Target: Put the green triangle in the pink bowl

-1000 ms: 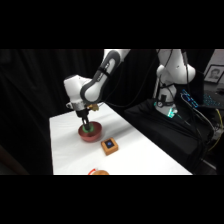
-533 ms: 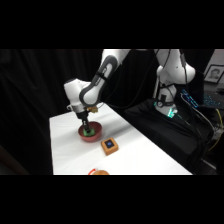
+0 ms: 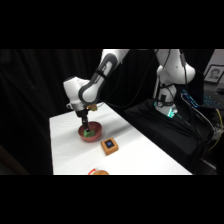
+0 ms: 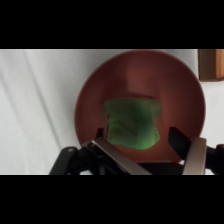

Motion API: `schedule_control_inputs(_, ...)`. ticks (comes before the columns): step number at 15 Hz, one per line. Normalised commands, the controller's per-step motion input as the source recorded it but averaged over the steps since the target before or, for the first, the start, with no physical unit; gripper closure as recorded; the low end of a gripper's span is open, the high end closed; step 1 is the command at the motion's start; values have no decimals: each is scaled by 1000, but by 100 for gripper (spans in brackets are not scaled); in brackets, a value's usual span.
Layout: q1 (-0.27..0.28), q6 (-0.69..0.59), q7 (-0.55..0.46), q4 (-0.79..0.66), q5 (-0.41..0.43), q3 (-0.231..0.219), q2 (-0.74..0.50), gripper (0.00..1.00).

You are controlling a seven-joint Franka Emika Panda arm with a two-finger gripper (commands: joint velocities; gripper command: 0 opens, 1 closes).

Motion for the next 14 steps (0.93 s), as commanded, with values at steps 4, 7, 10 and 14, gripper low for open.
schedule_control_inputs(4, -41, -249, -97, -258, 66, 20, -460, 0)
schedule_control_inputs(7, -13, -247, -66, -247, 31, -32, -466, 0)
schedule_control_inputs(10, 12, -244, -43, -224, 0, -55, -458, 0)
schedule_control_inputs(14, 48, -176, -4, -212, -41, -71, -449, 0)
